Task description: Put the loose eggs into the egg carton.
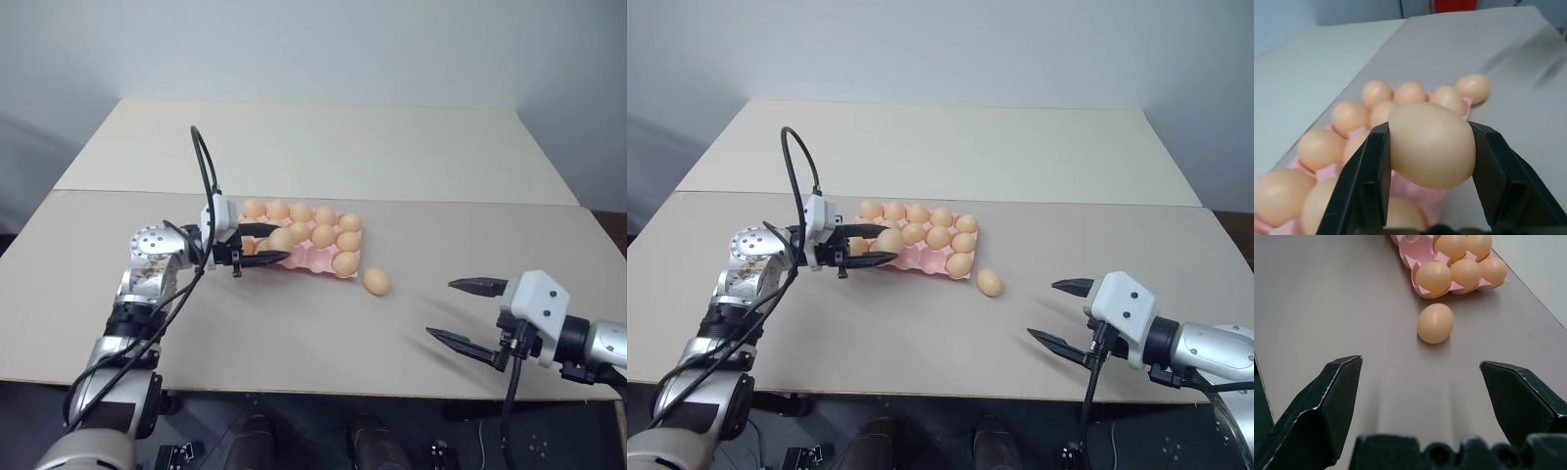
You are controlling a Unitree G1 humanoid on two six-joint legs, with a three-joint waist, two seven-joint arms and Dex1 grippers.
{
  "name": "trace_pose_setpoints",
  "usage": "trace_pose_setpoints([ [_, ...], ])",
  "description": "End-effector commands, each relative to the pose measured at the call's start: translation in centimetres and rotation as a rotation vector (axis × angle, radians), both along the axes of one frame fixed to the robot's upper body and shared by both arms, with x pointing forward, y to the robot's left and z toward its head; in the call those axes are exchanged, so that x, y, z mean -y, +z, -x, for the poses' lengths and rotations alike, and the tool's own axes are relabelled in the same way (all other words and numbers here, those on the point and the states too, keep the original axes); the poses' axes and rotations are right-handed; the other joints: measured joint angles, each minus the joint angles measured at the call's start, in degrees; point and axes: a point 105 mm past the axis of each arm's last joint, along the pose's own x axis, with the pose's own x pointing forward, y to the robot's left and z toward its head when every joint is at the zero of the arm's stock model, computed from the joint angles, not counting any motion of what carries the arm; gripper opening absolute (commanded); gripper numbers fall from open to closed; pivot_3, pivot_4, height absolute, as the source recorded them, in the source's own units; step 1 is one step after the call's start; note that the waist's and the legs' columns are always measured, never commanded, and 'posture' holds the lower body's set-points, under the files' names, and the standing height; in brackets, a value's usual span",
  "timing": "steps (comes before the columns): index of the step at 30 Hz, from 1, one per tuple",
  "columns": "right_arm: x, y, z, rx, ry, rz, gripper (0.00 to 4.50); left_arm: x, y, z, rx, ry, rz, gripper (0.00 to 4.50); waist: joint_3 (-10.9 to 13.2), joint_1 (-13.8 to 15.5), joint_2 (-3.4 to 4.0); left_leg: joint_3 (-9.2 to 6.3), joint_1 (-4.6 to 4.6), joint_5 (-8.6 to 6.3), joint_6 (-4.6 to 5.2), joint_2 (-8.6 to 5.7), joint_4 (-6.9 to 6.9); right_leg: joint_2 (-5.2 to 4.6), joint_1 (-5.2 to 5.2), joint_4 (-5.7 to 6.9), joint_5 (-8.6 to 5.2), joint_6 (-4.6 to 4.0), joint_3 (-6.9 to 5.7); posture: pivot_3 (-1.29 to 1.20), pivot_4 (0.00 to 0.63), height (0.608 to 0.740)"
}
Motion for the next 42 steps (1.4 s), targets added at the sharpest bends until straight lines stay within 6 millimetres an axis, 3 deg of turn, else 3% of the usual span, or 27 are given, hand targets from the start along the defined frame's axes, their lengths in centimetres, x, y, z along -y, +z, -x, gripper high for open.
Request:
trace_pose_setpoints([
  [1,-0.3,0.6,-0.1,0.047,0.011,0.002,4.5,0.4,0.2,-0.7,0.041,0.001,-0.012,2.03,0.0,-0.01,0.0,0.0,-0.01,0.0,0.0,0.0,0.0,0.0,0.0,0.0,0.0,0.0,0.0,0.0,0.15,0.74],
  [6,-0.1,0.5,0.2,0.044,-0.004,0.008,4.5,0.7,-0.4,-0.8,0.032,-0.032,-0.041,2.03,0.0,-0.1,0.0,-0.01,-0.02,0.0,0.0,0.0,0.0,0.01,-0.01,0.01,0.0,0.0,-0.01,0.0,0.15,0.74],
  [7,0.0,0.4,0.3,0.044,-0.008,0.009,4.5,0.7,-0.4,-0.7,0.022,-0.051,-0.042,2.72,0.0,-0.14,0.0,-0.01,-0.02,0.0,0.0,0.0,0.0,0.01,-0.01,0.01,0.0,0.0,-0.01,0.0,0.15,0.74],
  [13,0.0,0.3,0.4,0.039,-0.012,0.011,4.5,0.3,-0.1,-1.1,0.068,-0.01,-0.024,4.48,0.0,-0.19,0.0,-0.02,-0.02,0.0,0.0,0.0,0.0,0.01,-0.01,0.02,0.0,0.0,-0.01,0.0,0.15,0.74],
  [20,0.1,0.5,0.2,0.038,-0.004,0.015,4.5,-1.5,1.9,-0.1,0.095,-0.029,0.011,4.48,0.0,-0.26,0.0,-0.03,-0.02,0.0,0.0,0.01,0.0,0.01,-0.01,0.02,0.0,0.0,-0.01,0.0,0.15,0.74],
  [28,0.6,0.9,-0.1,0.036,0.004,0.02,4.5,-7.2,6.4,5.1,0.084,-0.095,0.022,4.48,0.01,-0.65,0.02,-0.03,0.03,0.0,0.0,0.07,-0.03,0.04,-0.01,0.06,-0.01,-0.01,0.0,0.0,0.15,0.74],
  [32,0.7,1.1,-0.5,0.036,0.016,0.022,4.5,-9.1,7.0,8.2,0.027,-0.101,-0.035,4.48,0.02,-0.6,0.04,-0.02,0.02,0.0,0.0,0.09,-0.03,0.03,-0.01,0.02,-0.01,0.0,-0.01,0.0,0.15,0.74],
  [42,0.7,1.5,-1.7,0.033,0.048,0.018,4.5,-8.5,6.6,9.9,0.015,-0.115,-0.031,4.48,0.03,-0.08,0.04,0.04,-0.01,0.0,0.0,0.09,-0.02,0.01,-0.02,-0.01,-0.01,0.0,-0.02,0.0,0.15,0.74],
])
